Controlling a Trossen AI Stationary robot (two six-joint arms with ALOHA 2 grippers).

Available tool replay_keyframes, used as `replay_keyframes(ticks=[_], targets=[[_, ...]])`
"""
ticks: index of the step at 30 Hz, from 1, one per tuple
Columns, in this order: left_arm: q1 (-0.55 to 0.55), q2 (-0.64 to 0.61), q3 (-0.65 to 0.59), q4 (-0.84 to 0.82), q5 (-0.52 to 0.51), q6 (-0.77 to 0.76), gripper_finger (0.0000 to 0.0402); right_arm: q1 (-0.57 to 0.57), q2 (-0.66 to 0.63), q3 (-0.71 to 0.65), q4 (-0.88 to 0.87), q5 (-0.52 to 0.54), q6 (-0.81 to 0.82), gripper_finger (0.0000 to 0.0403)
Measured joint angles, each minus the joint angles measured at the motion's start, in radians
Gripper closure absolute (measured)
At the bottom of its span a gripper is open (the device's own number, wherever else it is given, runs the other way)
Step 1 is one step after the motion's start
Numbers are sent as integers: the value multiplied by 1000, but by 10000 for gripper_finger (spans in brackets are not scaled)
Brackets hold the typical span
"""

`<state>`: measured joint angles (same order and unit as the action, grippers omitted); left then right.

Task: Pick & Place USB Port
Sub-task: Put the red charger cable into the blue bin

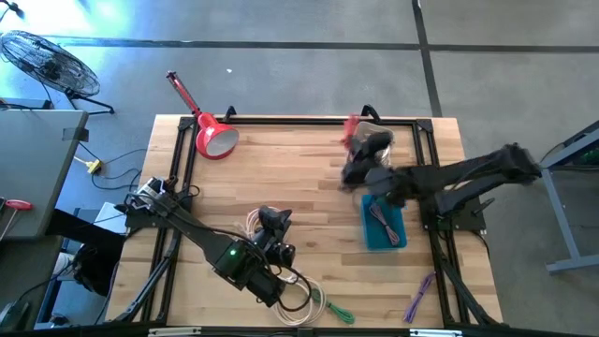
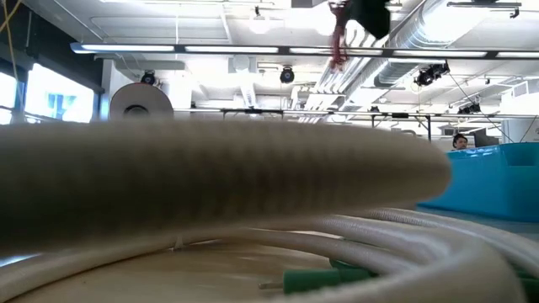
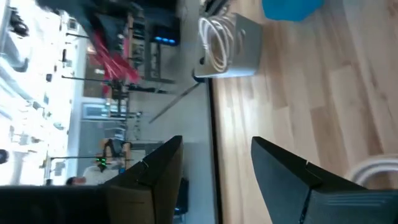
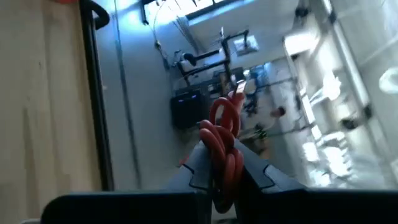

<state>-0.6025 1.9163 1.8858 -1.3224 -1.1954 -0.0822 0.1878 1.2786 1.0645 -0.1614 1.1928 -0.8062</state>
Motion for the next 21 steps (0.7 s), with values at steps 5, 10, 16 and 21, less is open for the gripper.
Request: replay_keyframes(ticks=[5, 10, 16, 21], targets=[[0, 0, 0, -55, 71, -70, 218, -100, -194, 0, -360, -290, 452, 381], [0, 0, 0, -86, 113, -111, 218, -158, -300, 0, -605, -570, 767, 381], [0, 0, 0, -93, 133, -109, 218, -152, -318, 0, -809, -876, 983, 381], [0, 0, 0, -94, 137, -108, 218, -126, -310, 0, -895, -1083, 1122, 381]])
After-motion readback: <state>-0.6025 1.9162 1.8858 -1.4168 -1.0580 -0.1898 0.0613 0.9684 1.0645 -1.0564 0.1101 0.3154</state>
